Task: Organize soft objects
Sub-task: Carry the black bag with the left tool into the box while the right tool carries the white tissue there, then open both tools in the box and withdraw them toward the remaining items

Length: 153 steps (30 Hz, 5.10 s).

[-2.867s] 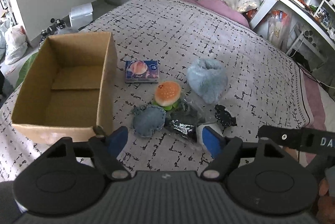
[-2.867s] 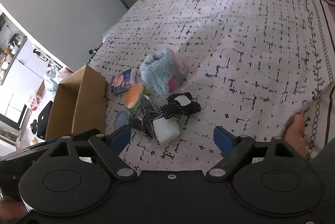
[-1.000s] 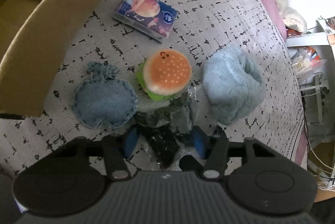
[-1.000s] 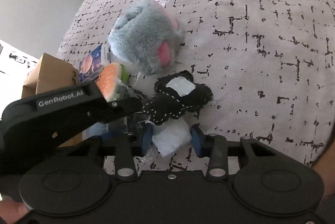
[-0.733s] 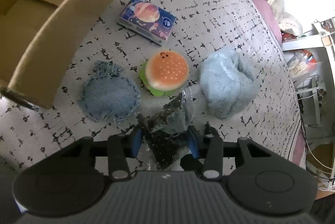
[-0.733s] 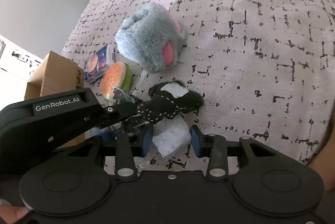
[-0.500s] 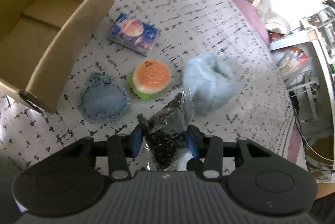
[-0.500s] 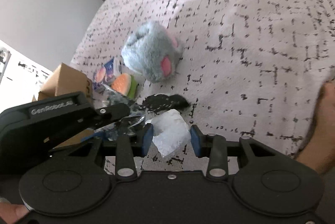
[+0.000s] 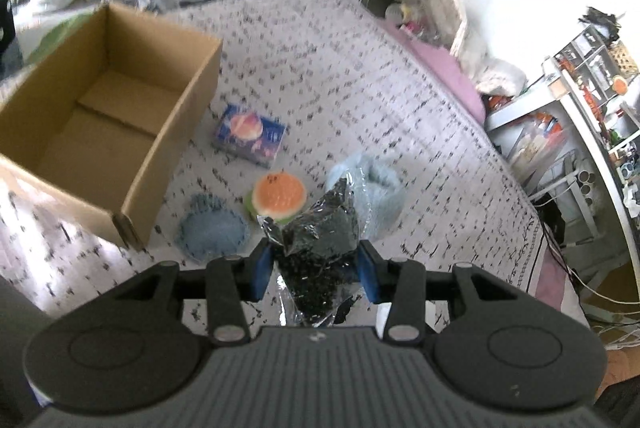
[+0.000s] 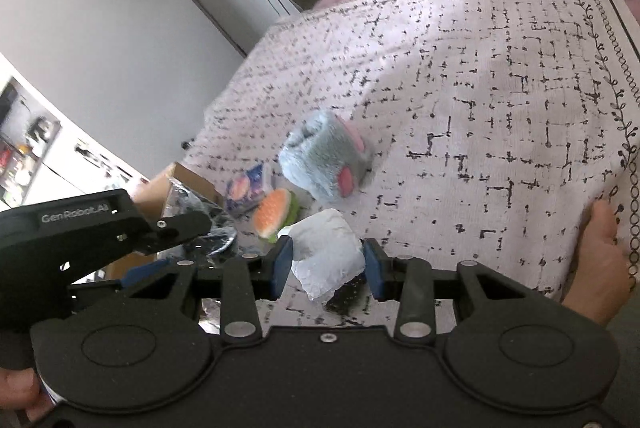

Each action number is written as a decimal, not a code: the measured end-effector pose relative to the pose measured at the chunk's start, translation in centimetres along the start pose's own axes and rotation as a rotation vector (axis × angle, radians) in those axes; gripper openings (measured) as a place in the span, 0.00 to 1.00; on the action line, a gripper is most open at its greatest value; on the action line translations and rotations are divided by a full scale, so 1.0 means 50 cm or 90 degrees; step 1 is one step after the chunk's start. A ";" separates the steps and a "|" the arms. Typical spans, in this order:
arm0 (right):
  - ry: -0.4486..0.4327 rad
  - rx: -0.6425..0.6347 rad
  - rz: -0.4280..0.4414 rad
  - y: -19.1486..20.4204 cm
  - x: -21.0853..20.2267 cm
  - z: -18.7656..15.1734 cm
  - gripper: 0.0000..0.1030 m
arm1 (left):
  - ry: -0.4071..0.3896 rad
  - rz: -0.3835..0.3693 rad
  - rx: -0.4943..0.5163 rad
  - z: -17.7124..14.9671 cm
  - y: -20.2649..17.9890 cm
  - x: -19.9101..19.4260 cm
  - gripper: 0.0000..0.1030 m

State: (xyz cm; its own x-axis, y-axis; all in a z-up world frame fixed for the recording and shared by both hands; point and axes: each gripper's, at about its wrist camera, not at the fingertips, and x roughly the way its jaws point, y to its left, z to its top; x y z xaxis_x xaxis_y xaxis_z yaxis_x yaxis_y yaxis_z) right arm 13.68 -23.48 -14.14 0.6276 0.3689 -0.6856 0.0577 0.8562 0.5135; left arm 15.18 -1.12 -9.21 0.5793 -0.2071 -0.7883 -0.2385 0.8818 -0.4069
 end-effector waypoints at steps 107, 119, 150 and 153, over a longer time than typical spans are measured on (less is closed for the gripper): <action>0.020 -0.224 0.164 0.366 0.175 -0.077 0.50 | -0.074 0.211 0.034 0.142 0.335 -0.059 0.70; -0.012 -0.231 0.129 0.320 0.061 -0.040 0.82 | -0.074 0.207 0.053 0.123 0.293 -0.078 0.85; -0.078 -0.299 0.086 0.211 -0.129 0.042 1.00 | -0.083 0.136 0.089 0.032 0.128 -0.181 1.00; -0.085 -0.305 0.090 0.197 -0.150 0.053 1.00 | -0.085 0.120 0.090 0.027 0.105 -0.186 1.00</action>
State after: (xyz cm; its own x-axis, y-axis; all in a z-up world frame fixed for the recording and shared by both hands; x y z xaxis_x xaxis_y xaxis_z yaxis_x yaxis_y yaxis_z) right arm 11.60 -18.76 -2.58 0.6992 0.4701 -0.5387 -0.3775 0.8826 0.2802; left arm 9.62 6.03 -3.40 0.6352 0.0161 -0.7722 -0.2467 0.9517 -0.1831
